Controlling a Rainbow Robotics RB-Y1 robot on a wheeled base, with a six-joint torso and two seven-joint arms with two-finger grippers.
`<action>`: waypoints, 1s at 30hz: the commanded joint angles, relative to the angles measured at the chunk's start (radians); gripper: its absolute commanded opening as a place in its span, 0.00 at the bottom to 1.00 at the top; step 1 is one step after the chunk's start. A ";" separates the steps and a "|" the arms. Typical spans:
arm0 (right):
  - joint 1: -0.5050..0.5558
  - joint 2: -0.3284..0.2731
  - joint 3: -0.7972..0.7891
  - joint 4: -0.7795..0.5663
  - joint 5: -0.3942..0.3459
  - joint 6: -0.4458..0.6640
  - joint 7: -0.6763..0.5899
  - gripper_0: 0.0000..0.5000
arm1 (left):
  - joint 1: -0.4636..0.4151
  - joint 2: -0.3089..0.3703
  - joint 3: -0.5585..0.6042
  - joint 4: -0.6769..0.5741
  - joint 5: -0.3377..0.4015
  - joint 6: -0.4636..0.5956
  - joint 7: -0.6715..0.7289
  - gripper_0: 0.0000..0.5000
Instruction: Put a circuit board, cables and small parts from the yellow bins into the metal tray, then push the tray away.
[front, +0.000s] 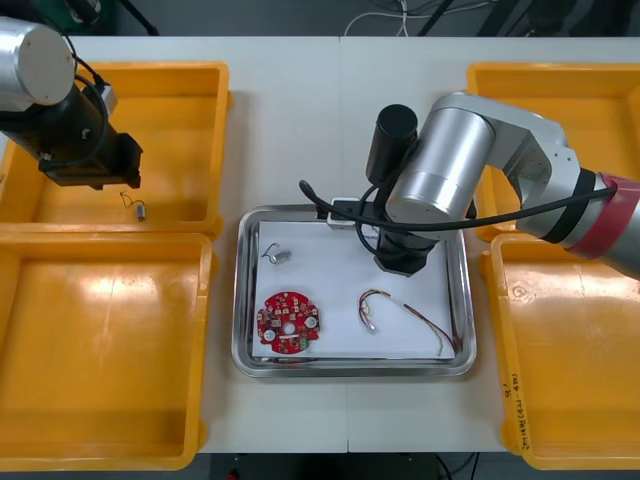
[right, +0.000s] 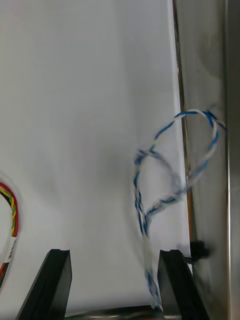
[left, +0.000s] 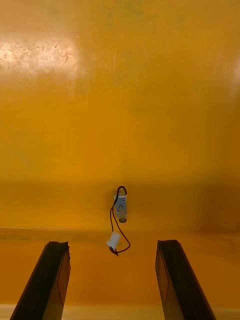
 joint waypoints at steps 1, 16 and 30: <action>0.000 -0.059 0.009 -0.080 0.002 0.022 -0.043 1.00 | -0.052 0.014 -0.044 0.018 0.006 -0.035 -0.067 1.00; -0.001 -0.074 -0.048 -0.104 -0.016 0.079 -0.072 1.00 | -0.052 -0.029 -0.064 0.087 -0.015 -0.095 -0.068 1.00; -0.079 -0.059 -0.301 -0.055 -0.163 0.360 -0.098 1.00 | -0.051 -0.046 -0.099 0.145 -0.017 -0.143 -0.071 1.00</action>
